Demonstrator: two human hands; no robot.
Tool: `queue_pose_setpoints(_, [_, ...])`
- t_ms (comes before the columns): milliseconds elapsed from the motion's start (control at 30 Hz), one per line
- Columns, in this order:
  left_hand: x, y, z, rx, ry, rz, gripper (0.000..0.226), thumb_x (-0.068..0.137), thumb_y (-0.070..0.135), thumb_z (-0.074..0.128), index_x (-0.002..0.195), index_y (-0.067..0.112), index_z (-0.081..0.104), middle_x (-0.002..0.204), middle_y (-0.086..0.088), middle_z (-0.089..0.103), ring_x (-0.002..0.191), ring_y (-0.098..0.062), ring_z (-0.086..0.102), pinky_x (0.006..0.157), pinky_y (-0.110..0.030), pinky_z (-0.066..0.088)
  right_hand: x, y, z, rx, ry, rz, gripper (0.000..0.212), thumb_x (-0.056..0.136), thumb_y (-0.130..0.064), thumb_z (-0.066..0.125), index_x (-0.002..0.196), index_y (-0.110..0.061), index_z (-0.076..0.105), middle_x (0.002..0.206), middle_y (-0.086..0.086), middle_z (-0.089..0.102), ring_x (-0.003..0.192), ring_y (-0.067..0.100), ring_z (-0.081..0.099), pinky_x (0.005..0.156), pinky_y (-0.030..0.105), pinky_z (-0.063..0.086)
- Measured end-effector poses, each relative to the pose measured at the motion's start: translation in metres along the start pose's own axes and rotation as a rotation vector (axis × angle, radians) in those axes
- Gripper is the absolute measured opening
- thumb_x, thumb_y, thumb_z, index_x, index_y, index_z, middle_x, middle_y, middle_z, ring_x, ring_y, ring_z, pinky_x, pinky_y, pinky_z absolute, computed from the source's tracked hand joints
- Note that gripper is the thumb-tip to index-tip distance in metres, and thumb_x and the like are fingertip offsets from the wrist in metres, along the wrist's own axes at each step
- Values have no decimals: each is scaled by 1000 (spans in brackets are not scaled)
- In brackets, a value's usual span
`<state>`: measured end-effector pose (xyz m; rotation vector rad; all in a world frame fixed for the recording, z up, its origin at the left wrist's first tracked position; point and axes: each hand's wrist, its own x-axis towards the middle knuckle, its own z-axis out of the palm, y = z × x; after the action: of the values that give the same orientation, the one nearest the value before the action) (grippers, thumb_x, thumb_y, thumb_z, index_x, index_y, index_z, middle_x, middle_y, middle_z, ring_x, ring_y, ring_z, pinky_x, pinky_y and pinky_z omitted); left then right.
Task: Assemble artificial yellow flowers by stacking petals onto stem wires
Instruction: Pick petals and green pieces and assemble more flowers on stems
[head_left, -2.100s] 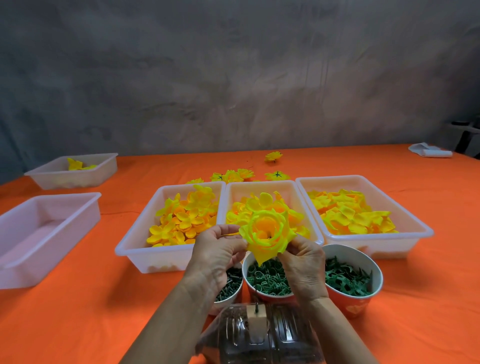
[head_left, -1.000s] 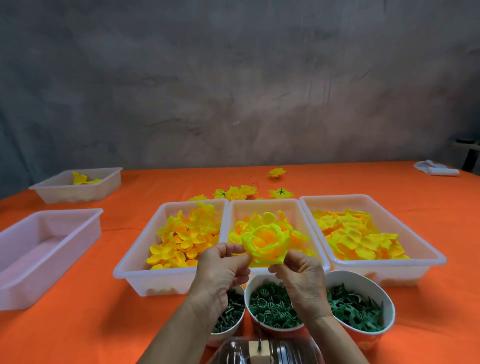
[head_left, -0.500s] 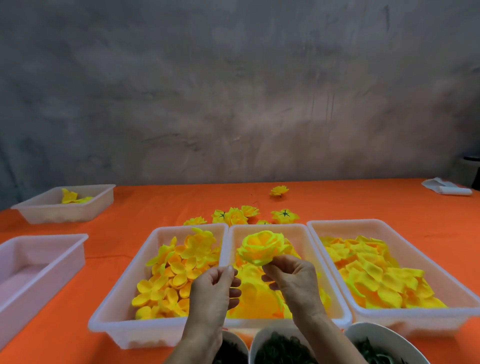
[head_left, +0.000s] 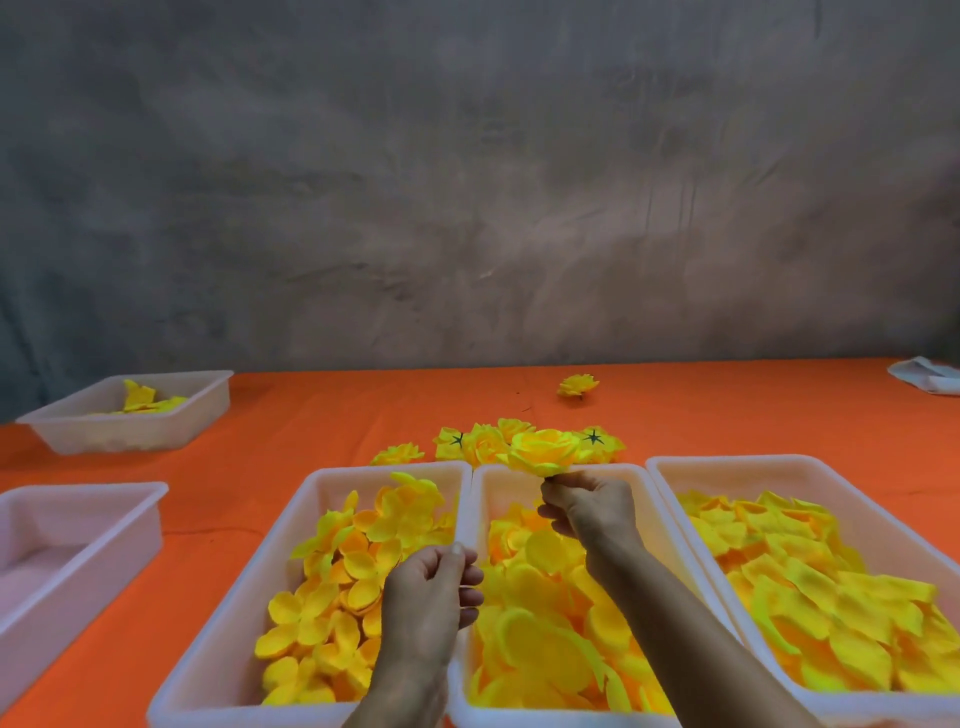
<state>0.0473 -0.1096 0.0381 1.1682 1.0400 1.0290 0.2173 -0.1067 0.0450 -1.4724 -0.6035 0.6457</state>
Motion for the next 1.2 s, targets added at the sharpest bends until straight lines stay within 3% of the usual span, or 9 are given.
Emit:
queue_pose_setpoints(333, [22, -3, -1, 7, 42, 13, 25, 98, 14, 47, 84, 6, 67, 70, -4, 65, 59, -12, 58, 52, -18, 48, 53, -1, 13, -51, 25, 76, 9, 81, -2, 67, 75, -9, 66, 66, 10, 66, 63, 23, 66, 57, 28, 50])
queue_pose_setpoints(533, [38, -9, -9, -32, 86, -10, 26, 98, 13, 47, 80, 6, 64, 67, -4, 63, 55, -12, 54, 52, -22, 45, 86, -5, 27, -110, 27, 95, 16, 79, 3, 65, 67, -7, 64, 68, 13, 65, 58, 22, 63, 51, 26, 46])
queue_pose_setpoints(600, [42, -11, -13, -38, 102, -12, 26, 98, 12, 47, 78, 7, 64, 65, -4, 62, 54, -13, 53, 50, -22, 43, 96, -12, 33, -122, -23, 100, 8, 81, 4, 63, 83, -3, 66, 83, 15, 67, 64, 22, 63, 52, 25, 44])
queue_pose_setpoints(700, [46, -12, -19, -13, 122, 10, 26, 97, 12, 46, 78, 8, 64, 65, -3, 62, 52, -11, 53, 47, -20, 43, 100, -23, 36, -129, -107, 120, 44, 86, 6, 58, 128, -2, 49, 106, 16, 64, 78, 25, 65, 55, 26, 44])
queue_pose_setpoints(767, [47, -13, -24, -3, 131, 17, 26, 97, 12, 46, 78, 9, 63, 66, -4, 62, 54, -12, 53, 49, -21, 44, 92, -25, 34, -138, -132, 109, 52, 88, 6, 56, 137, -4, 41, 117, 16, 62, 81, 25, 65, 56, 28, 46])
queue_pose_setpoints(867, [44, -11, -27, -14, 129, 11, 26, 97, 11, 46, 77, 9, 61, 66, -4, 60, 54, -14, 52, 51, -24, 43, 70, -18, 26, -196, -169, 95, 47, 89, 3, 57, 134, -4, 46, 117, 15, 64, 82, 24, 65, 64, 29, 49])
queue_pose_setpoints(967, [41, -6, -33, -11, 156, 24, 26, 97, 10, 45, 75, 9, 60, 66, -4, 59, 53, -14, 51, 50, -24, 42, 44, -16, 20, -226, -191, 68, 39, 89, 3, 56, 127, -5, 53, 102, 12, 67, 82, 23, 66, 70, 30, 50])
queue_pose_setpoints(1200, [42, -3, -57, 39, 255, 46, 24, 92, 6, 46, 73, 11, 59, 68, -4, 60, 55, -16, 53, 51, -25, 44, -21, -15, 28, -209, -366, -66, 17, 93, -7, 54, 100, -14, 67, 75, -2, 72, 63, 8, 69, 61, 25, 51])
